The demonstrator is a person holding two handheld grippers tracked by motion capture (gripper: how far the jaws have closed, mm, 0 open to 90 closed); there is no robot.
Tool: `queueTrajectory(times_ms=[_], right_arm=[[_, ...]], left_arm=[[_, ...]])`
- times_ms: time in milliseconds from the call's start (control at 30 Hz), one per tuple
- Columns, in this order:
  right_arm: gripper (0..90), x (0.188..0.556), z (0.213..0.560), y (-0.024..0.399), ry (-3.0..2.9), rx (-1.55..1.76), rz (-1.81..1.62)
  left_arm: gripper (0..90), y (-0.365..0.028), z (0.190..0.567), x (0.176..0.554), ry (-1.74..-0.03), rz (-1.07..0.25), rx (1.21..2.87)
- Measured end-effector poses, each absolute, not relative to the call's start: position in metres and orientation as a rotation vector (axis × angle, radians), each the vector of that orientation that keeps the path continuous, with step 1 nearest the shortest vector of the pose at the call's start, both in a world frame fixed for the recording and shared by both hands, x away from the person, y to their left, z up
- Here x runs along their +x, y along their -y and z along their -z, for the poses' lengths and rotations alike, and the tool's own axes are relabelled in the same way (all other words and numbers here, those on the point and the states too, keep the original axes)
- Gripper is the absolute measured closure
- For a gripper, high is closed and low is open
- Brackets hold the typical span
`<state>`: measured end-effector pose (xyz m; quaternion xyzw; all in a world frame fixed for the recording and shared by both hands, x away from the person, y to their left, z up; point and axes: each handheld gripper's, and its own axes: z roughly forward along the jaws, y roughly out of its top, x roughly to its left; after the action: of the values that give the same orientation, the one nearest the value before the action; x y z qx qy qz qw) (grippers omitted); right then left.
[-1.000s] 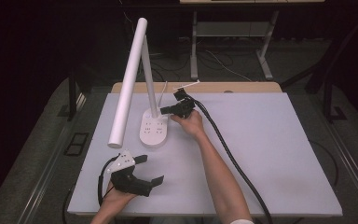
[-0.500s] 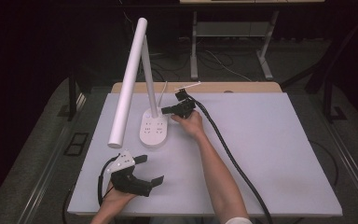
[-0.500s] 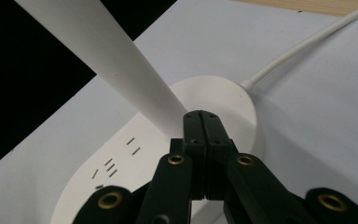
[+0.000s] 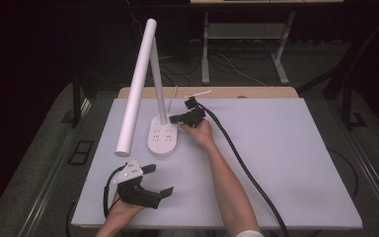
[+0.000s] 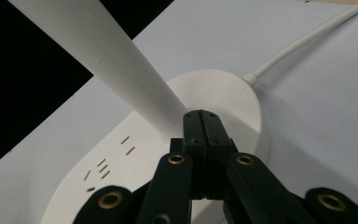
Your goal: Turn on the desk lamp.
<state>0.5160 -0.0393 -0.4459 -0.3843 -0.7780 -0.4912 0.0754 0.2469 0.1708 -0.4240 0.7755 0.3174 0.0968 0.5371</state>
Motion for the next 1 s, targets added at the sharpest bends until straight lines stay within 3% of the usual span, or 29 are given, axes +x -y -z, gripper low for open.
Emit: queueTrajectory(times_ms=[1000], right_arm=[[89.5,0.497,0.428,0.038,2.518,-1.103,1.430]], left_arm=[[0.0,-0.170,0.425,0.248,-0.751,-0.230,1.857]])
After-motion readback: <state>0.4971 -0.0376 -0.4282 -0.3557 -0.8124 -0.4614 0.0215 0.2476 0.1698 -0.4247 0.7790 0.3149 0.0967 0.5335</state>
